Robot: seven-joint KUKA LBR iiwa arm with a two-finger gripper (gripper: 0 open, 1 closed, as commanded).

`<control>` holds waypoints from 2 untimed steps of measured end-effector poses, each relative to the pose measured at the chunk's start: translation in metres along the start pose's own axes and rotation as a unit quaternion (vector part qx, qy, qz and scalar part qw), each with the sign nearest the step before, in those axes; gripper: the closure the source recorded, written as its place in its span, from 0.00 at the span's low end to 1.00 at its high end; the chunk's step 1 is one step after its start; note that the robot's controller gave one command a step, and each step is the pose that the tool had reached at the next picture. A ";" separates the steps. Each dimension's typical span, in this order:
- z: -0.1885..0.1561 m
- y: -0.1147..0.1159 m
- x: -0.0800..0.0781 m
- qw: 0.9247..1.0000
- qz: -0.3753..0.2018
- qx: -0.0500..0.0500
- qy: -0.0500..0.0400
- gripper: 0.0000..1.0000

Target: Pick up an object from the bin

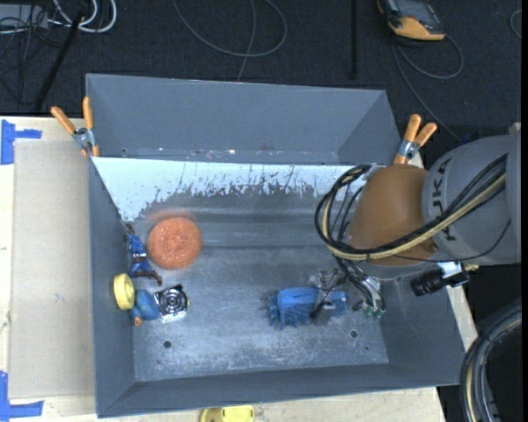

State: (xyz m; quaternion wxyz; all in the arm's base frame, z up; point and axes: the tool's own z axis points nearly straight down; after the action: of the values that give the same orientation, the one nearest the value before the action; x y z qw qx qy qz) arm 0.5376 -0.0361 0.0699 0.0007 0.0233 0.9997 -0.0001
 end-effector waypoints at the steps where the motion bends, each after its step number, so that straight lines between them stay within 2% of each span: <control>1: -0.115 -0.033 -0.015 1.000 0.000 0.000 0.000 1.00; 2: -0.115 -0.033 -0.015 1.000 -0.001 0.000 0.000 1.00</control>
Offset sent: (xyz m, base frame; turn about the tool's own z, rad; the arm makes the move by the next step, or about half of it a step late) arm 0.0000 0.0000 0.0000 0.0000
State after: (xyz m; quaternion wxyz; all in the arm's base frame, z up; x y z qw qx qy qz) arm 0.5514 -0.0698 0.1850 0.0003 0.0227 0.9997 0.0000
